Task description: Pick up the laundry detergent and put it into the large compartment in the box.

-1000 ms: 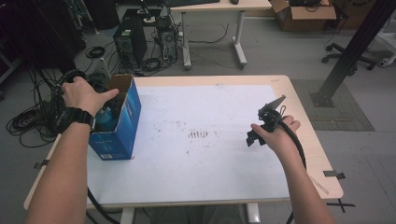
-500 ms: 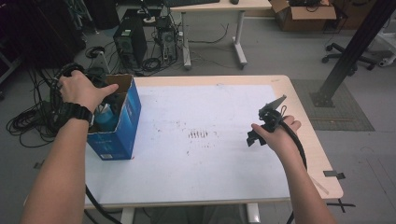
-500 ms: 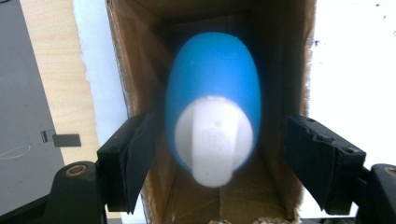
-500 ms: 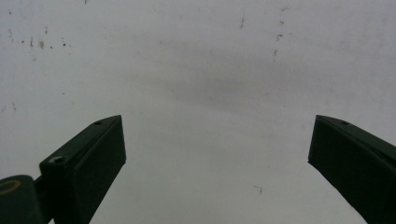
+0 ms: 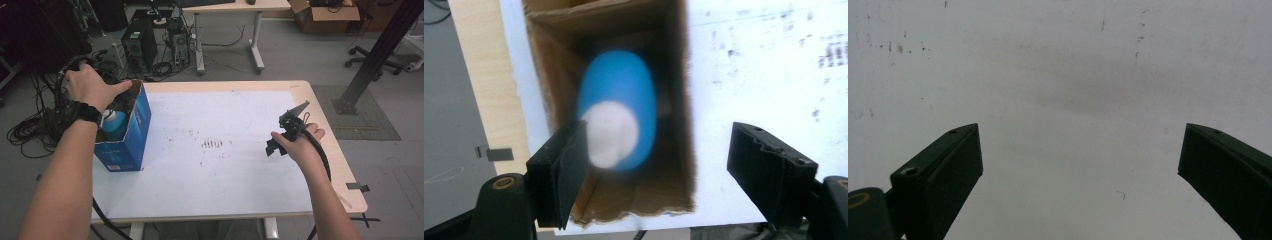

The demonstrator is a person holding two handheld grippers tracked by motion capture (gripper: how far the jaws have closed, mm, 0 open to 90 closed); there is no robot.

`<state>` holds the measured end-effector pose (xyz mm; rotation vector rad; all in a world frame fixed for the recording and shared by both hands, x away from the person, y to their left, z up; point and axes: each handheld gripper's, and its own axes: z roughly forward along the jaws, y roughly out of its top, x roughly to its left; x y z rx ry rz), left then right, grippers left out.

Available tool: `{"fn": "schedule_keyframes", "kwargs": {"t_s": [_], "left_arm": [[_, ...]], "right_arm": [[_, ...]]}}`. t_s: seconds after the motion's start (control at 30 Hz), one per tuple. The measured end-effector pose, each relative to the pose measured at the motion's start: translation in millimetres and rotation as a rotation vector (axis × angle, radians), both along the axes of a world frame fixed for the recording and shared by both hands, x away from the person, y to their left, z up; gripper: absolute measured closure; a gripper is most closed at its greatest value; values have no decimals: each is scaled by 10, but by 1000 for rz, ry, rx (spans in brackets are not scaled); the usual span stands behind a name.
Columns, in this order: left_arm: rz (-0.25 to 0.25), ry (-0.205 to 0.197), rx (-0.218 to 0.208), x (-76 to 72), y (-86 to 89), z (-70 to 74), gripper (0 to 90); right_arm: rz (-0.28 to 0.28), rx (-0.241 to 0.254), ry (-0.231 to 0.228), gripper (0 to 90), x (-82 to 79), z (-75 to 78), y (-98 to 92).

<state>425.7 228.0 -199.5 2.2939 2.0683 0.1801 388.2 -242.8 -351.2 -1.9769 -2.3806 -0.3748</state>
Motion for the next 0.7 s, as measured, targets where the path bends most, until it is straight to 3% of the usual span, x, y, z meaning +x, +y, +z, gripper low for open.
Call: {"fn": "schedule_keyframes", "kwargs": {"t_s": [0.4,0.7], "left_arm": [[-99,-4,-19,-43,-552,48,239],[-157,11,-45,-95,-894,-63,211]], "right_arm": [[-3,2,-15,41,-62,55,-61],[-10,11,-16,41,-109,96,-70]]}}
